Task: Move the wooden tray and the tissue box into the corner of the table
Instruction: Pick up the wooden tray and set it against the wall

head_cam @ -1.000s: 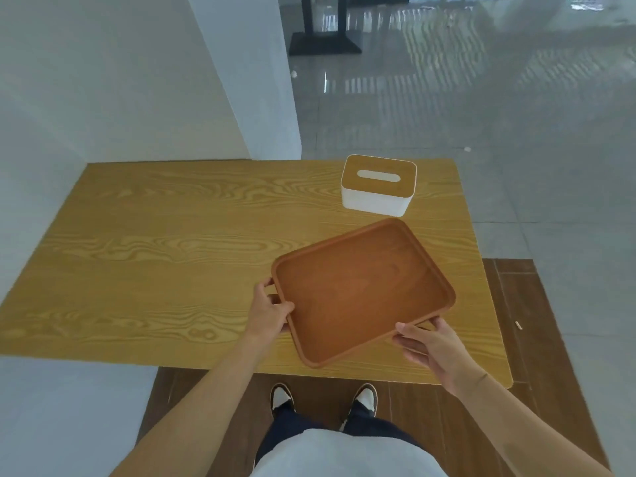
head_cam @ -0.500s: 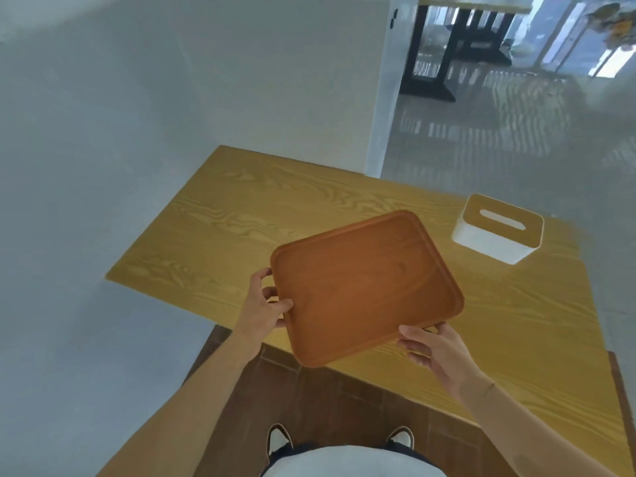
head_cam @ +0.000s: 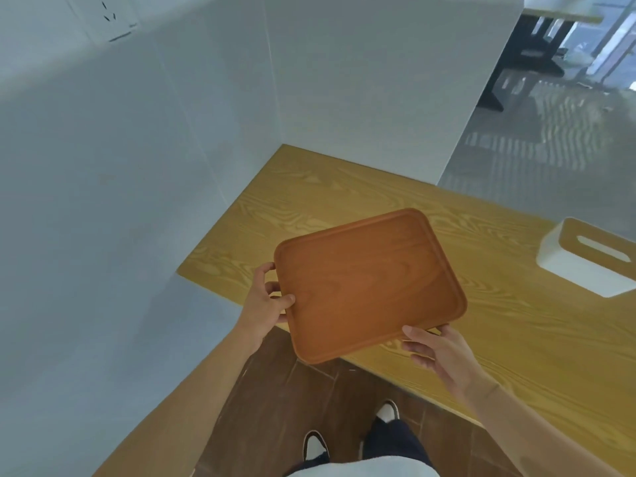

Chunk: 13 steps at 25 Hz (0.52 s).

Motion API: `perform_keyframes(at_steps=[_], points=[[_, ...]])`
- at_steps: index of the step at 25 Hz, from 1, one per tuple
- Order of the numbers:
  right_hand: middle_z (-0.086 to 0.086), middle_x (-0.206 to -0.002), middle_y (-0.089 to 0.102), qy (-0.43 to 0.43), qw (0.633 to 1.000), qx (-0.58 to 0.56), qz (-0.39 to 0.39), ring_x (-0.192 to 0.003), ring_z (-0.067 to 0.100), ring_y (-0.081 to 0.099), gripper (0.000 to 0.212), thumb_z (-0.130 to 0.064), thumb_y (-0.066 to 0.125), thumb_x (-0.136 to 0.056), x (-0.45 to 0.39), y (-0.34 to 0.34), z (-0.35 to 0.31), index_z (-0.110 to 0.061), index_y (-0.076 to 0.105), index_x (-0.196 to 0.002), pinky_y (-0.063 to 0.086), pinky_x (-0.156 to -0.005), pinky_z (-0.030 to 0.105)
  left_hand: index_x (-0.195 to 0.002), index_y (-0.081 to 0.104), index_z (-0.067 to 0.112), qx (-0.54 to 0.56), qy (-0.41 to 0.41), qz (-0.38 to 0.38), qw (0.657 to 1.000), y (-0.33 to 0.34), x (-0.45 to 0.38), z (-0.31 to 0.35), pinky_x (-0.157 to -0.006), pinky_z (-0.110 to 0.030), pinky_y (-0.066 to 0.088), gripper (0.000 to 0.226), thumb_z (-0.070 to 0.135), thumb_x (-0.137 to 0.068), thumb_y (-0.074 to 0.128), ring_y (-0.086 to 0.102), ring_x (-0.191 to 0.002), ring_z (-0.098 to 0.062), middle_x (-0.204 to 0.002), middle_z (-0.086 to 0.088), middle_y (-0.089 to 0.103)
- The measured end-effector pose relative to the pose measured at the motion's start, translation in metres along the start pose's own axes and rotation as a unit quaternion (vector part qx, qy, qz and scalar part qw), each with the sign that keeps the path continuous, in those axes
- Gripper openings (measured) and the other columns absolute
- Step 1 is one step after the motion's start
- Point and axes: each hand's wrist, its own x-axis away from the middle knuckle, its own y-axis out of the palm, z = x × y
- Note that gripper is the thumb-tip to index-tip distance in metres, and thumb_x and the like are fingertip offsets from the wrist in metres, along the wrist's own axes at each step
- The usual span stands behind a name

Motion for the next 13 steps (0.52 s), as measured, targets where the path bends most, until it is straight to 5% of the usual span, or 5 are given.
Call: perform_keyframes(at_steps=[13], points=[[0.004,-0.099,0.079,0.022,0.996,-0.07,0.051,-0.085,0.025,0.074,0.049,-0.018,0.087,-0.074,-0.1,0.003,-0.044,-0.015,0.062,-0.116,0.053,-0.07,0.038,-0.137,0.04,0.031,-0.089,-0.006,-0.023,0.996,0.03,-0.135,0.052,-0.061,-0.032,0.06,0.068,-0.005,-0.087,0.068,0.068,-0.094,-0.023,-0.114,-0.01,0.059]])
